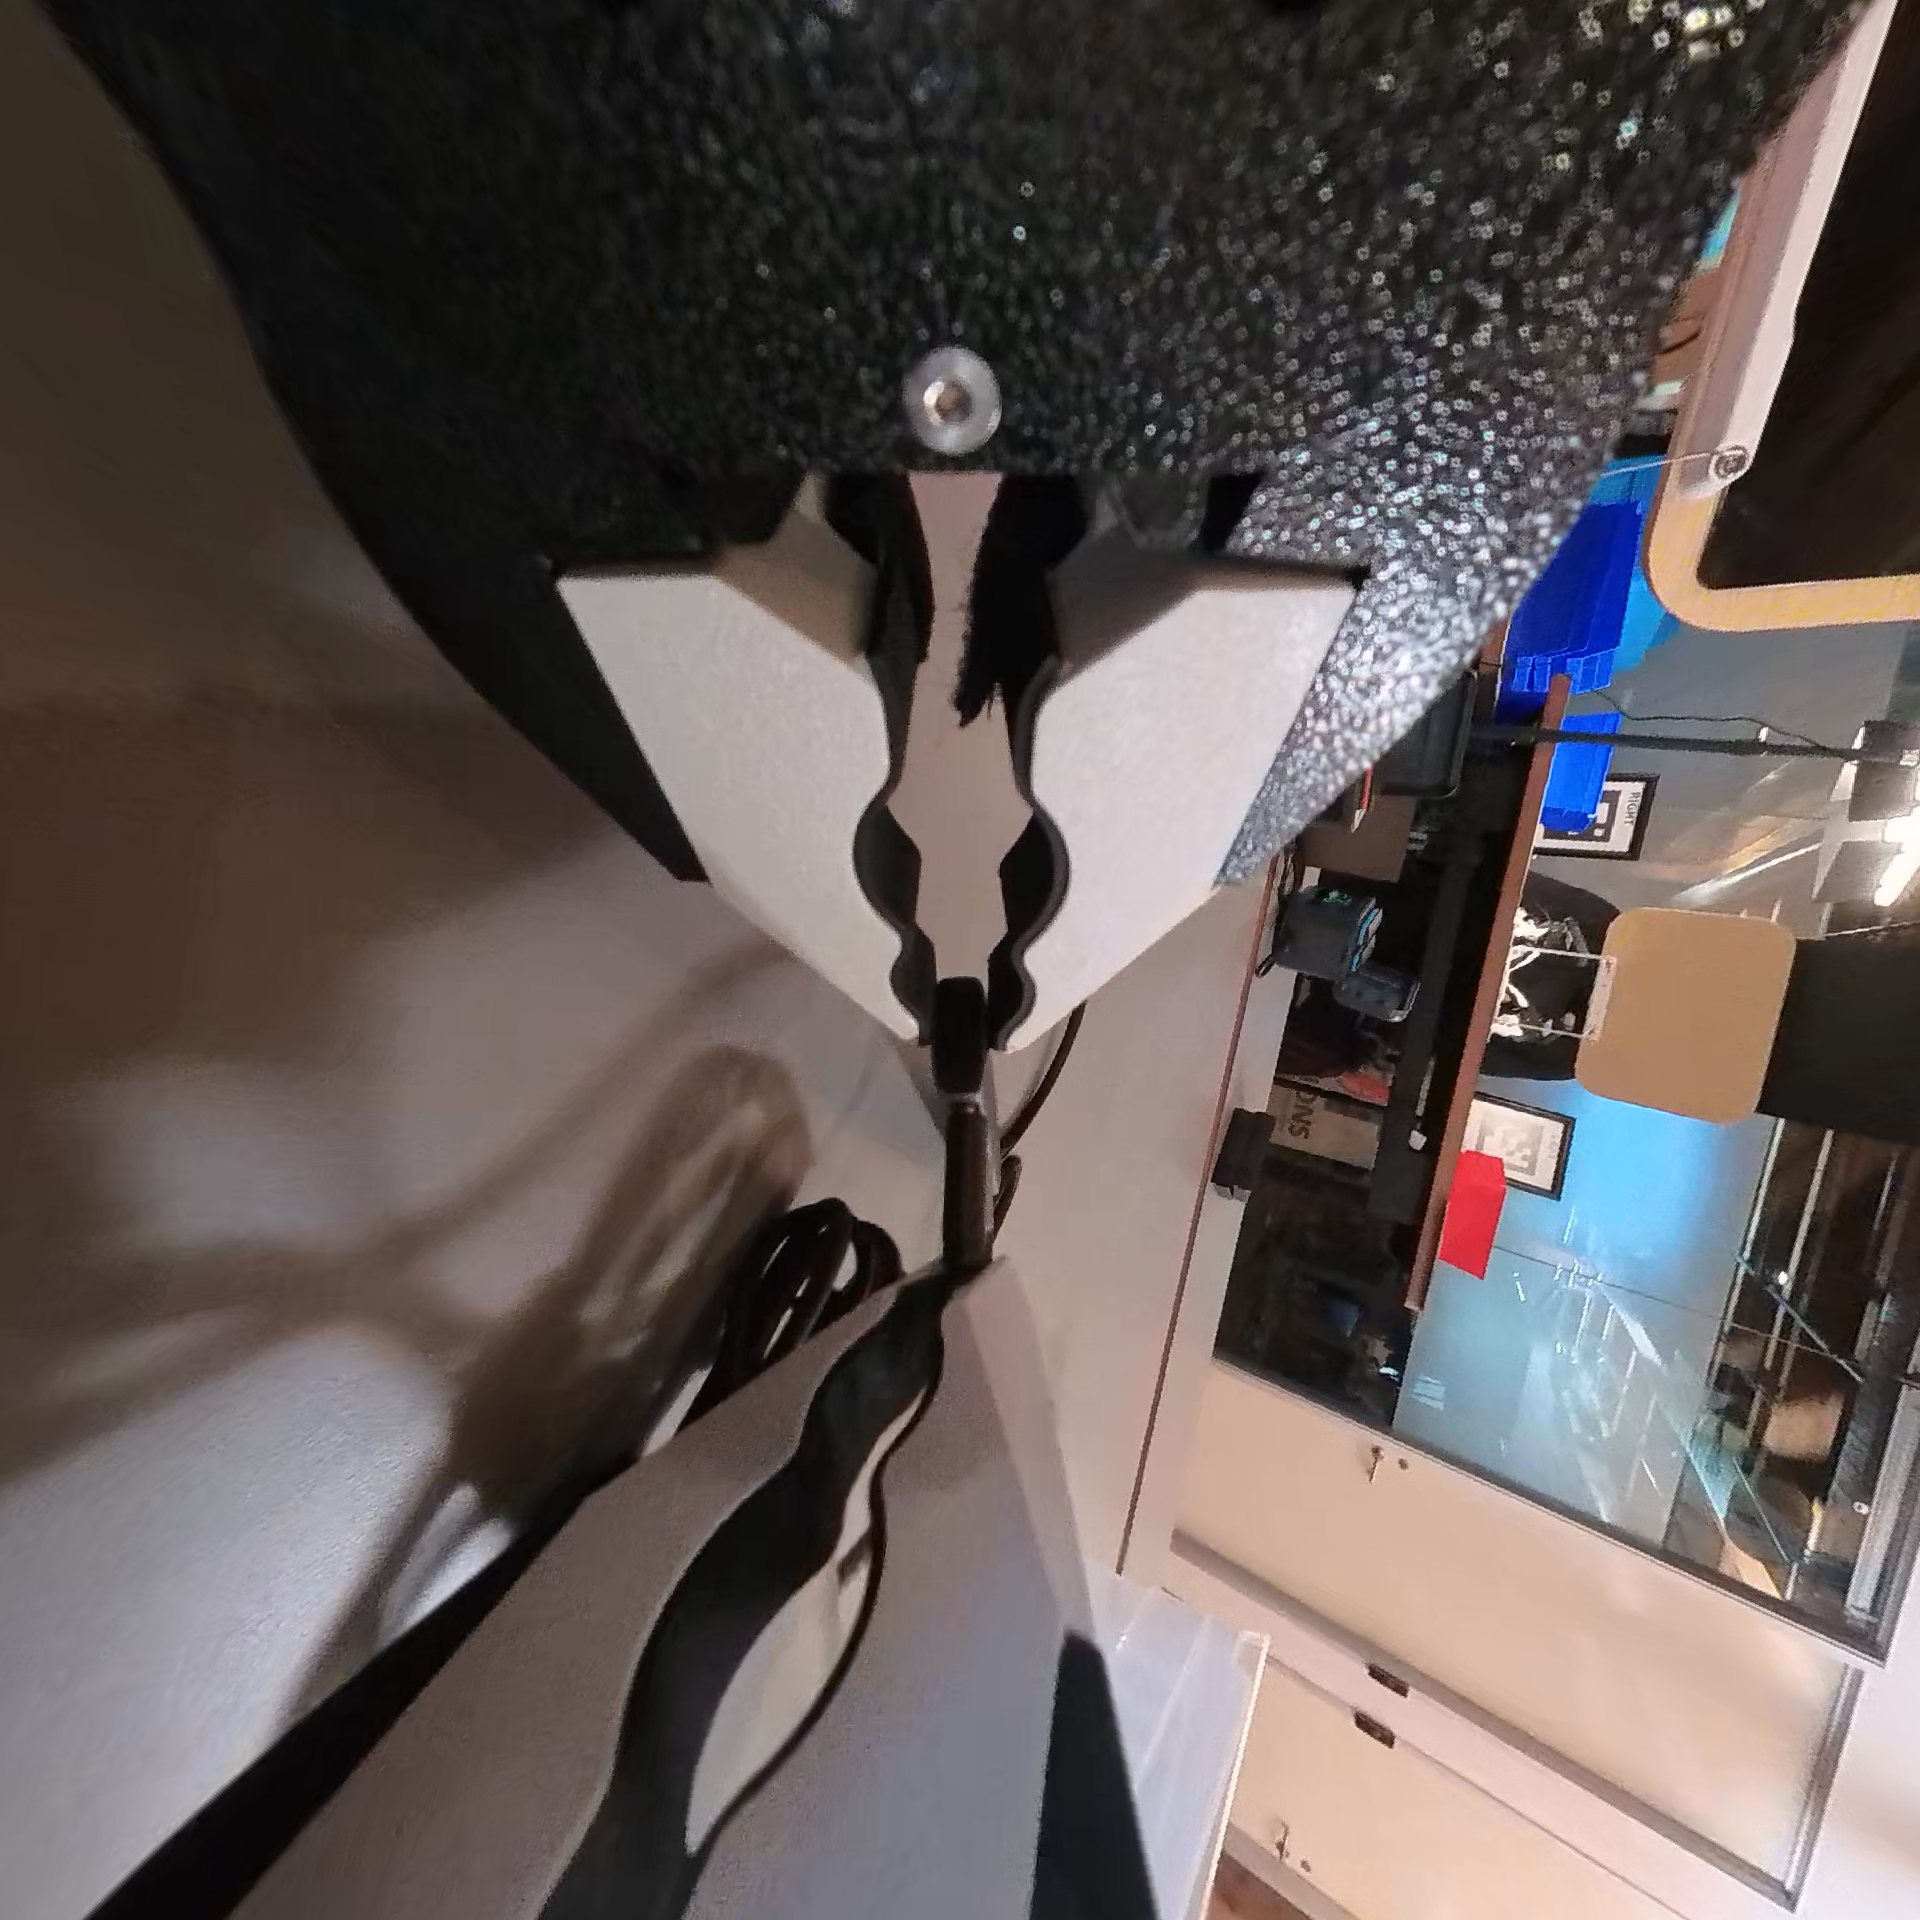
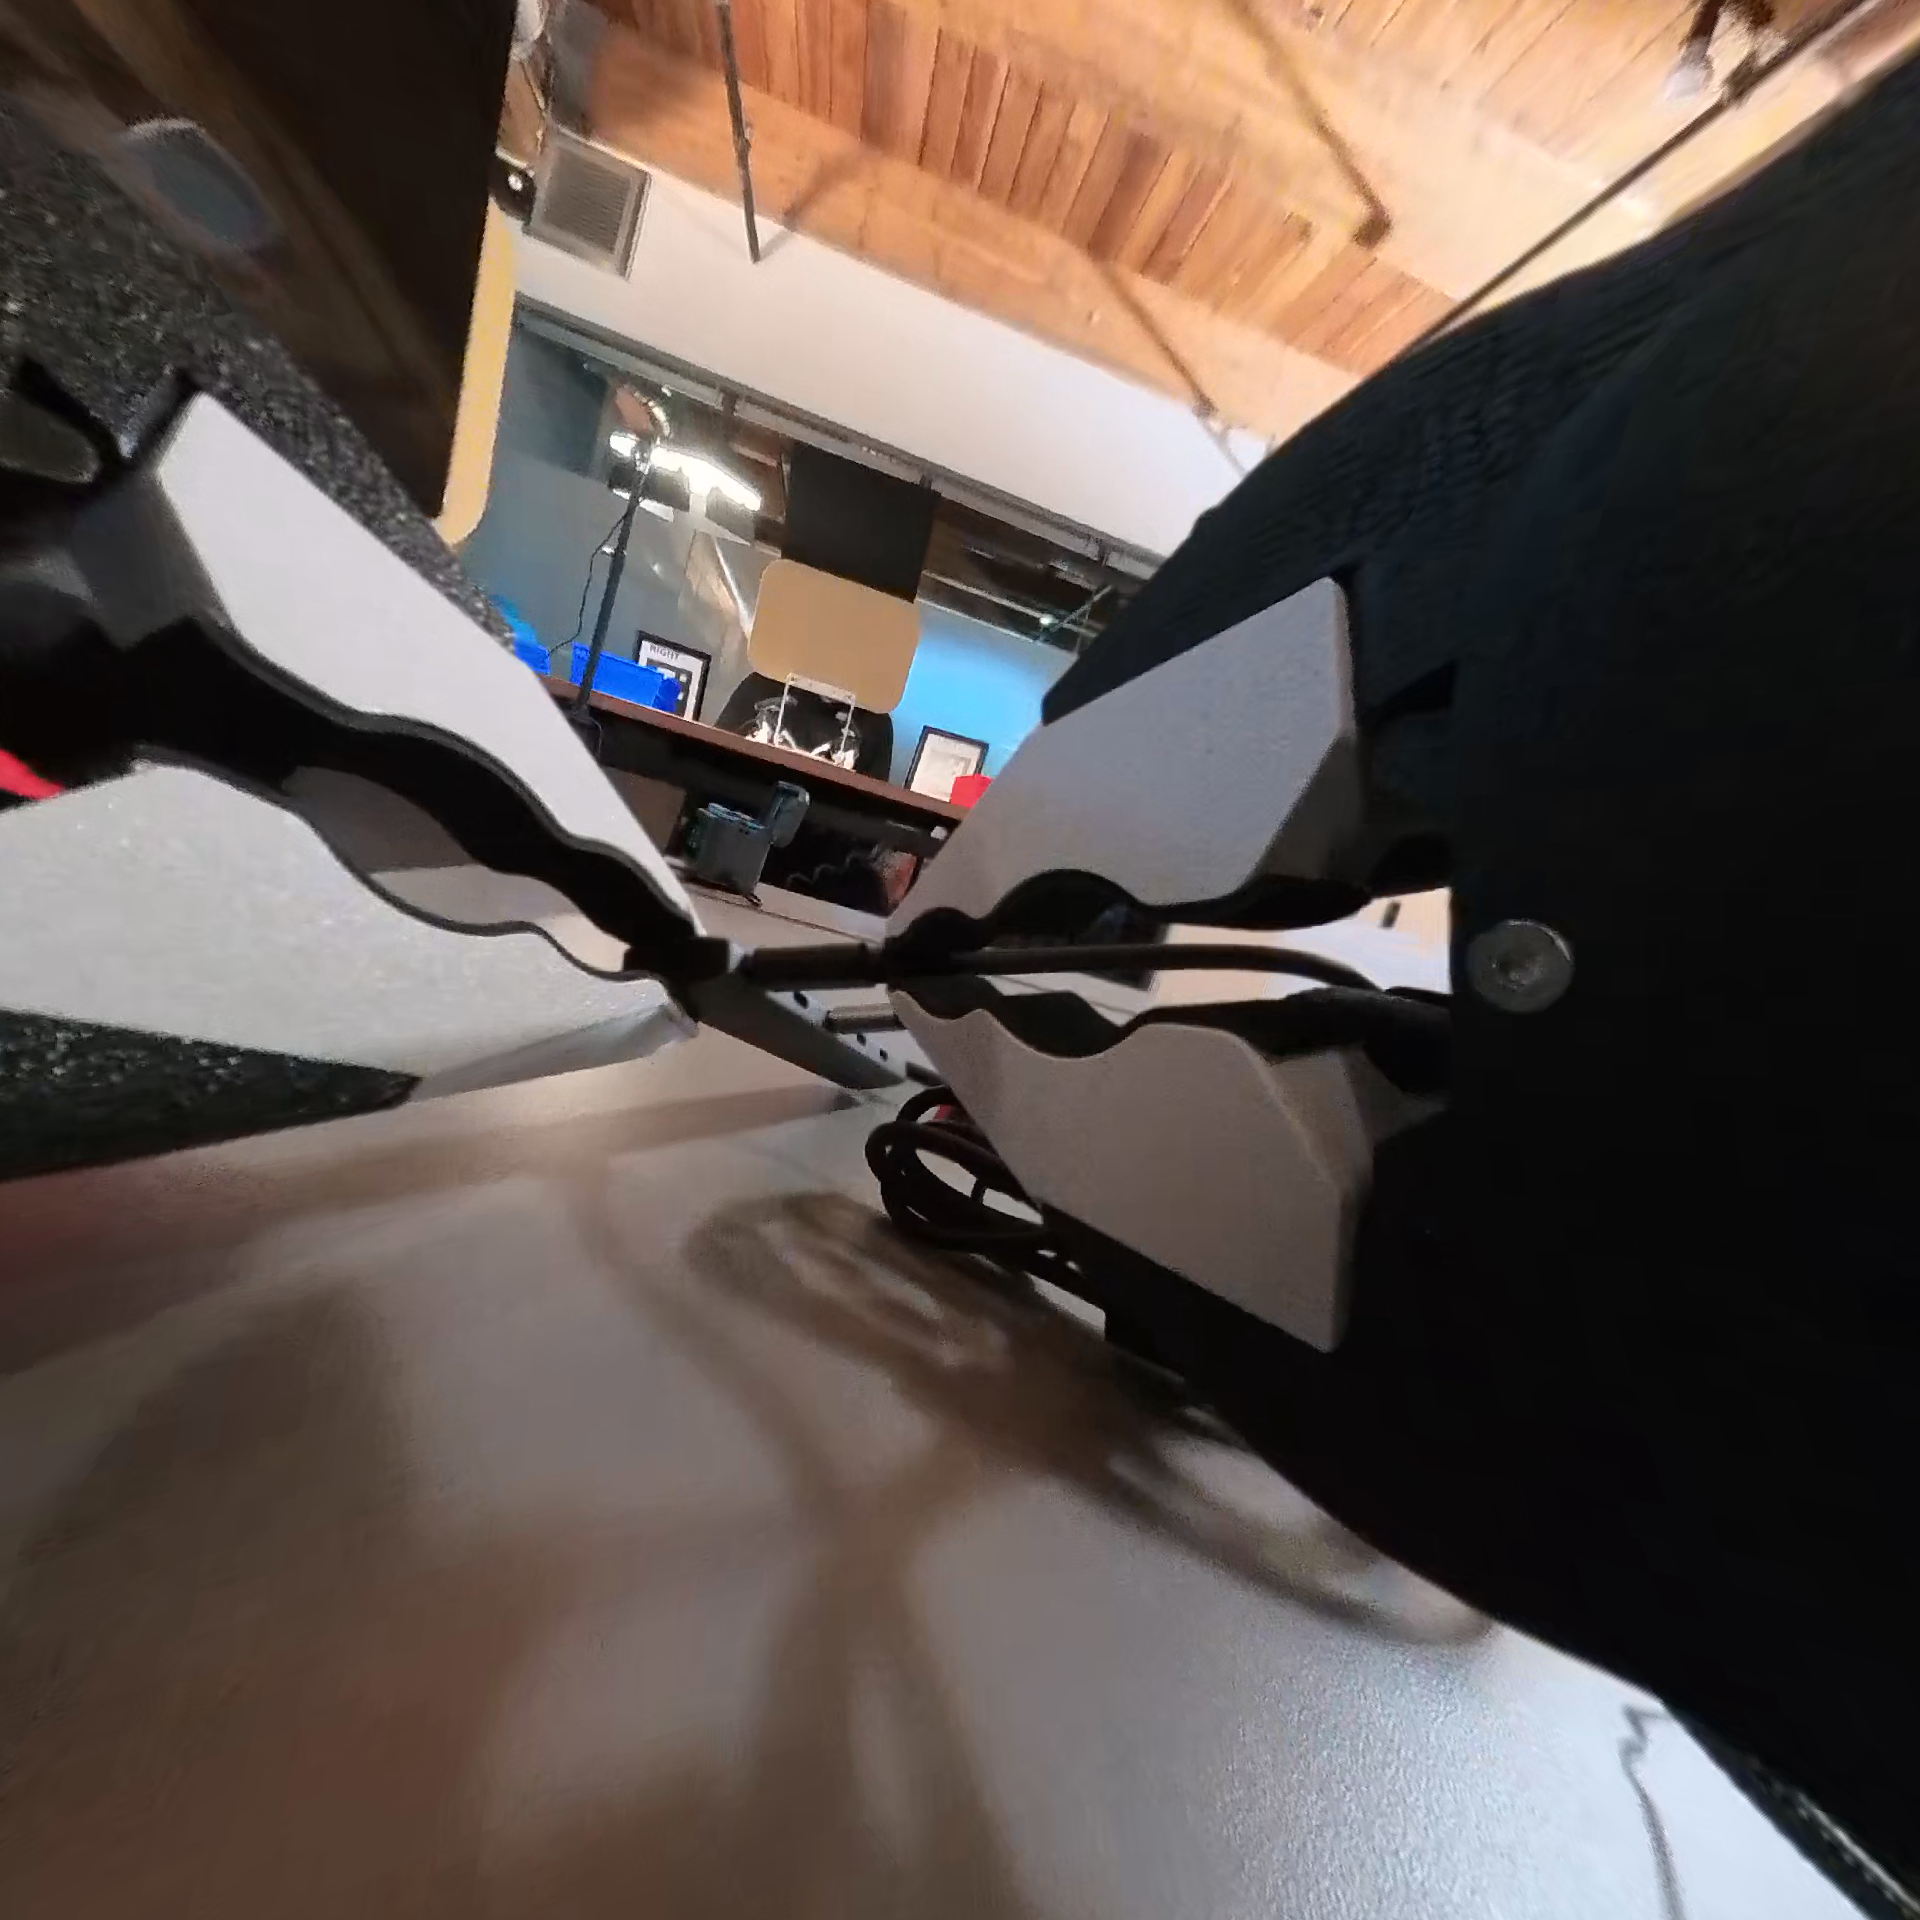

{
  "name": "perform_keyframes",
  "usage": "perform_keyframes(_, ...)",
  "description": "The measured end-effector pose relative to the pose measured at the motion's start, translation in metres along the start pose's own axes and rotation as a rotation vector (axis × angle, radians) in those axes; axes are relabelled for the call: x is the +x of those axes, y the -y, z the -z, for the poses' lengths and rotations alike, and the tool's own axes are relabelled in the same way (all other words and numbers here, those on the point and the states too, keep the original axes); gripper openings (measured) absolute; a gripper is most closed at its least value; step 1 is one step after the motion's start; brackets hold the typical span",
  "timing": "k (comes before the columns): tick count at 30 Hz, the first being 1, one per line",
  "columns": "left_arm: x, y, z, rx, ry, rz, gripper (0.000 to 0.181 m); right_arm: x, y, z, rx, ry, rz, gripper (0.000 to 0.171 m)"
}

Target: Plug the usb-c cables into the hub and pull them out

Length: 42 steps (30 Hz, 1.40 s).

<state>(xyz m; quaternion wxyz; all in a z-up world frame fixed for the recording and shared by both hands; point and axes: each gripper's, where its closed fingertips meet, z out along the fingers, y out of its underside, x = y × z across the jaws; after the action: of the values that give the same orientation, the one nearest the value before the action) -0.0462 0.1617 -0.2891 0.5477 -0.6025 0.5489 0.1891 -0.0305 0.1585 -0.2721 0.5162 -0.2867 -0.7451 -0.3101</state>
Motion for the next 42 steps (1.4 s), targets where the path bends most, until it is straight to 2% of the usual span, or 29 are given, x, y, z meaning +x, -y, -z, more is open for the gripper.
perform_keyframes(13,0.006,-0.007,0.006,-0.061,0.016,0.005,0.006,-0.005,0.009,-0.001,-0.012,0.008,0.016,0.001)
perform_keyframes(17,0.005,-0.009,0.006,0.011,0.057,-0.168,0.008,-0.011,0.014,0.004,0.046,0.078,-0.043,0.002)
perform_keyframes(21,-0.001,-0.005,0.01,0.011,0.203,-0.472,0.007,0.002,0.022,0.032,0.238,0.195,-0.255,0.023)
perform_keyframes(24,-0.004,0.0,0.012,0.021,0.242,-0.532,0.007,0.014,0.012,0.051,0.369,0.356,-0.371,0.035)
perform_keyframes(27,-0.004,0.007,0.017,0.049,0.282,-0.599,0.007,0.025,0.002,0.053,0.444,0.522,-0.469,0.045)
perform_keyframes(29,0.001,0.011,0.019,0.059,0.288,-0.642,0.006,0.022,0.002,0.048,0.463,0.615,-0.443,0.05)
perform_keyframes(35,0.01,0.022,0.023,0.093,0.306,-0.713,0.007,-0.011,0.007,0.022,0.398,0.806,-0.184,0.059)
perform_keyframes(39,0.012,0.026,0.026,0.109,0.323,-0.731,0.007,-0.025,0.012,0.01,0.368,0.906,-0.098,0.053)
perform_keyframes(42,0.011,0.028,0.027,0.118,0.311,-0.688,0.007,-0.03,0.014,0.004,0.345,0.963,-0.081,0.038)
